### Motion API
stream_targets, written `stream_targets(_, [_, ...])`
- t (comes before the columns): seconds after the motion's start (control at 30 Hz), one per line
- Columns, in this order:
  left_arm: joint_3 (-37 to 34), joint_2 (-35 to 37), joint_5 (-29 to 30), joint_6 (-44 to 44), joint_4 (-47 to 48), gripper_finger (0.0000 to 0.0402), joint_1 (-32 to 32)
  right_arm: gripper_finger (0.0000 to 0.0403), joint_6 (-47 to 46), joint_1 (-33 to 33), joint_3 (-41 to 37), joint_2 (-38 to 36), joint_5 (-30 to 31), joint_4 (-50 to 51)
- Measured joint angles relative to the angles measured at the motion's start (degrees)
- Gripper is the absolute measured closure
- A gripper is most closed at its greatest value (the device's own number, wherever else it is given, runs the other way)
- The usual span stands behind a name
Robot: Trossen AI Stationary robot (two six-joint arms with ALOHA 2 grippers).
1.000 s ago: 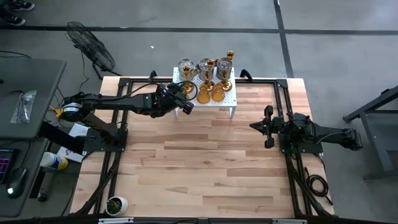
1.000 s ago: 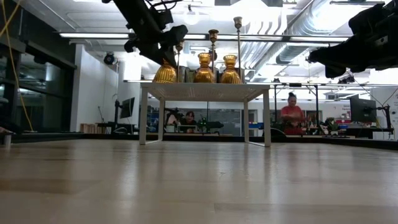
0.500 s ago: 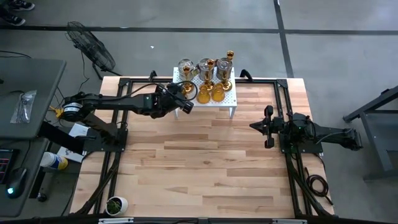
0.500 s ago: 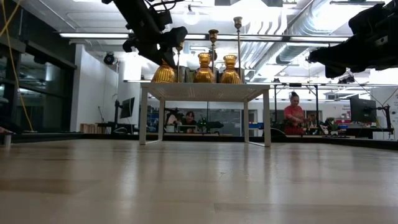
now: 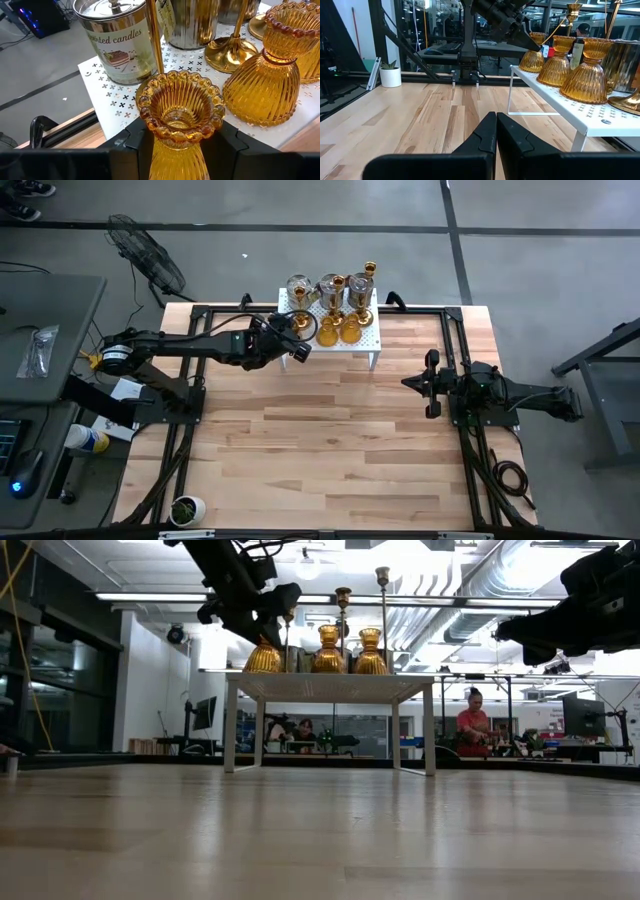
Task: Pick & Place candle stick holders
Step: Put the yellow candle holder aligned with the other yellow candle holders on the shelf
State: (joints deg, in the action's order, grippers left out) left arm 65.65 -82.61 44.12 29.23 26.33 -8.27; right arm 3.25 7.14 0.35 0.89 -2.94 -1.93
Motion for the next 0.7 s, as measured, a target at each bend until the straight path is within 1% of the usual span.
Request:
stream_targets(0.1, [0.0, 0.0, 0.1, 0.0, 0.0, 0.0261, 0.0, 0.0399, 0.0, 0.0, 0.0, 0.0, 0.0, 0.0])
stream_targets(0.37, [-0.1, -0.1, -0.3, -0.1, 0.4, 0.0205, 0.0, 0.0399, 0.0, 0.0, 0.0, 0.0, 0.0, 0.0])
stream_targets(0.5, [-0.1, -0.1, -0.2, 0.0, 0.3, 0.0196, 0.0, 0.0399, 0.0, 0.0, 0.0, 0.0, 0.0, 0.0])
stream_targets(0.7, [-0.1, 0.0, 0.8, 0.0, 0.1, 0.0194, 0.0, 0.0399, 0.0, 0.0, 0.0, 0.0, 0.0, 0.0])
